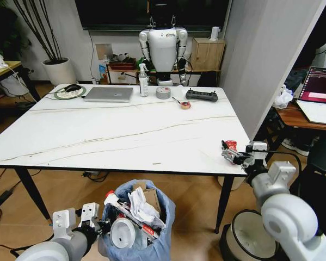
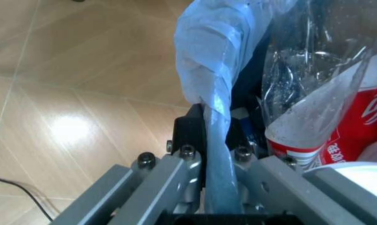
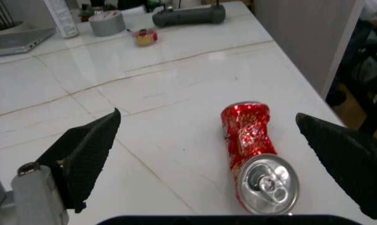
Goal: Pick up the trash bin and place the trash from the table into it.
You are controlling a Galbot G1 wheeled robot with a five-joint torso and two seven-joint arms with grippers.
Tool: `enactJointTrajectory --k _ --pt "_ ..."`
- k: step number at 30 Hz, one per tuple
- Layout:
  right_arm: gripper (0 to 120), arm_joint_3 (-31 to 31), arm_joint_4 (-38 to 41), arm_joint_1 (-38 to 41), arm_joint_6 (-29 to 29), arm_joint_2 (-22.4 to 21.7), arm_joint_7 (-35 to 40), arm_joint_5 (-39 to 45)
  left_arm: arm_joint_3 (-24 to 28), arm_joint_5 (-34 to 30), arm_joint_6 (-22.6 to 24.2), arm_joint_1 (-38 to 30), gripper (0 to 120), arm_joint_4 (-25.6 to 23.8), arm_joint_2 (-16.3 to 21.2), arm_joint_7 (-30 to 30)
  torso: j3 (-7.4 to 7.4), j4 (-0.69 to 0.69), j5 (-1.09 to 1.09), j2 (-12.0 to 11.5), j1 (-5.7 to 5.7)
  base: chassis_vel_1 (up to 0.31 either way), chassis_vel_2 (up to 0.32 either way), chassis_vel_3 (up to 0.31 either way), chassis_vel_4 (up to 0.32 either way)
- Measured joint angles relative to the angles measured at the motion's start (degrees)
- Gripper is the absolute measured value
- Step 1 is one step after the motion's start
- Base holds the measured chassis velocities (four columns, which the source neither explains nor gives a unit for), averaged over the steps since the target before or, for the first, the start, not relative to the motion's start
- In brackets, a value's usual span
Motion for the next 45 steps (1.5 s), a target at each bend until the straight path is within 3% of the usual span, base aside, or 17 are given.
enactJointTrajectory --k 7,45 --pt "100 -0.4 -2.1 0.5 -1.2 1.0 2.1 4.2 0.0 0.0 0.0 0.0 0 0.0 -0.2 0.0 0.00 -0.01 0.02 0.0 0.00 0.020 0.017 -0.010 -0.013" --pt "100 0.3 -8.7 0.6 2.0 2.0 -1.3 2.0 -0.2 -0.1 0.0 -0.5 0 0.0 0.3 1.2 0.00 -0.02 0.02 0.0 -0.01 0.000 0.000 0.000 0.000"
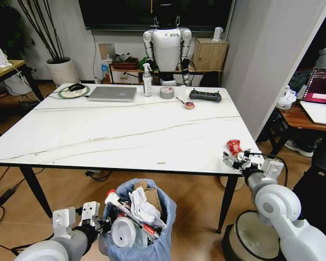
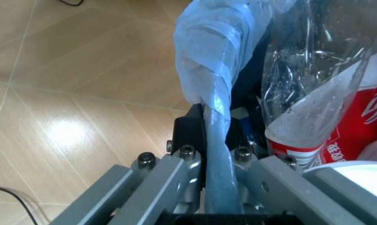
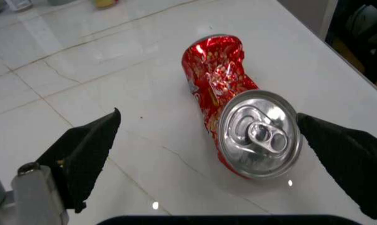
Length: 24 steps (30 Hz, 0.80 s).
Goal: Pick up the trash bin and place the trash from the table into it.
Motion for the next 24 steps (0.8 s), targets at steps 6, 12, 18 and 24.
enactJointTrajectory --k 6,12,18,24 --pt "100 0.1 -0.5 0.2 0.0 -0.8 -0.7 -0.8 0.0 0.0 0.0 0.1 0 0.0 0.0 0.1 -0.01 0.00 0.00 0.0 0.00 0.000 0.000 0.000 0.000" --pt "100 0.2 -1.3 -0.1 0.1 -1.1 -2.2 -0.9 0.0 0.1 0.0 0.2 0 0.0 0.0 0.1 0.00 0.00 0.00 0.0 0.00 0.000 0.000 0.000 0.000" --pt "100 0.2 -2.5 0.0 0.3 -1.1 -2.8 -0.8 0.0 0.2 0.0 0.4 0 0.0 0.0 0.2 0.00 0.00 0.01 0.0 0.00 0.000 0.000 0.000 0.000" --pt "100 0.3 -3.2 0.0 0.6 -1.1 -3.2 -1.1 -0.1 0.2 0.0 0.4 0 0.0 -0.1 0.3 0.00 0.00 0.00 0.0 0.00 0.000 0.000 0.000 0.000"
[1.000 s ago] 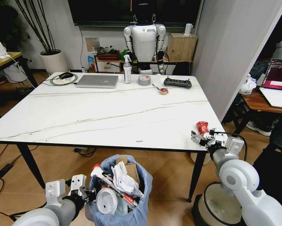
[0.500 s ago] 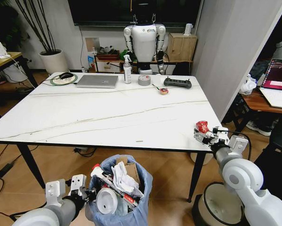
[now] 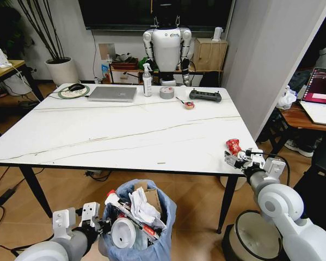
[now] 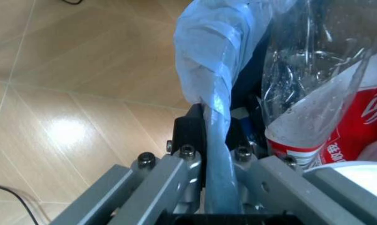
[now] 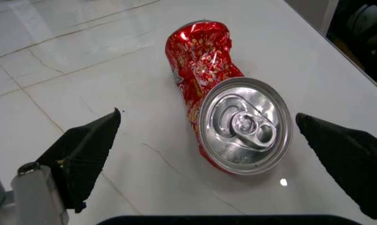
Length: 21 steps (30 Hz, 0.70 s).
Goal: Pick up the trash bin and place the trash from the table into it.
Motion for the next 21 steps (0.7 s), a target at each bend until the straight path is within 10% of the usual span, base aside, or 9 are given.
enactJointTrajectory --k 21 --pt "93 0.7 -2.7 0.5 1.5 -0.3 -2.7 -2.0 -0.1 0.0 0.0 0.0 0 0.0 0.1 0.3 0.01 0.00 0.00 0.0 0.00 0.000 0.000 0.000 0.000"
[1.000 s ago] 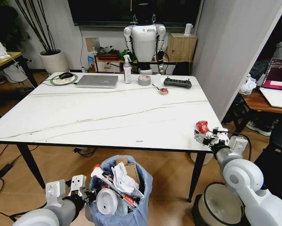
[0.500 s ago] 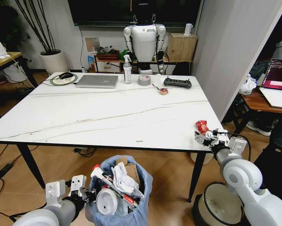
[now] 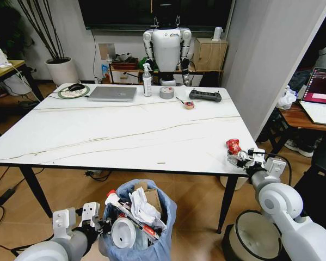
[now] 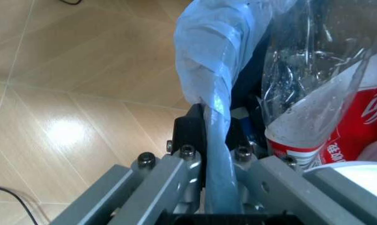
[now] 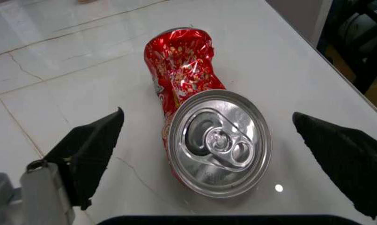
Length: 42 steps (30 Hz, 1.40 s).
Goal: Pick up the trash bin and place the trash from the table into it.
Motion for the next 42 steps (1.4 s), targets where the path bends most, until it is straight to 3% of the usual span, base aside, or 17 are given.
enactJointTrajectory --k 12,23,35,37,42 --pt "50 -0.2 -0.2 -1.0 0.7 0.0 -2.6 -3.6 -0.1 0.0 0.0 0.2 0 0.0 -0.1 0.0 0.00 0.00 0.00 0.0 0.00 0.000 0.000 0.000 0.000" --pt "50 -0.2 0.8 -1.2 1.6 -0.1 -2.9 -3.8 -0.2 0.1 0.0 0.2 0 0.0 -0.1 0.0 0.00 0.00 0.01 0.0 0.00 0.000 0.000 0.000 0.000" --pt "50 -1.1 14.3 -3.9 3.2 -2.2 -4.2 0.4 0.0 0.2 0.0 0.2 0 0.0 -0.3 0.0 -0.01 0.00 -0.01 0.0 0.00 0.000 0.000 0.000 0.000" --pt "50 -6.6 23.3 -7.9 6.8 -5.1 -11.0 3.1 -0.4 0.2 0.0 0.5 0 0.0 -0.4 -0.5 -0.01 0.00 0.00 0.0 0.00 0.000 0.000 0.000 0.000" --pt "50 -11.1 27.2 -9.4 10.6 -6.9 -18.1 3.1 -0.4 0.2 0.0 0.4 0 0.0 -0.5 -0.8 -0.01 0.00 0.00 0.0 0.00 0.000 0.000 0.000 0.000"
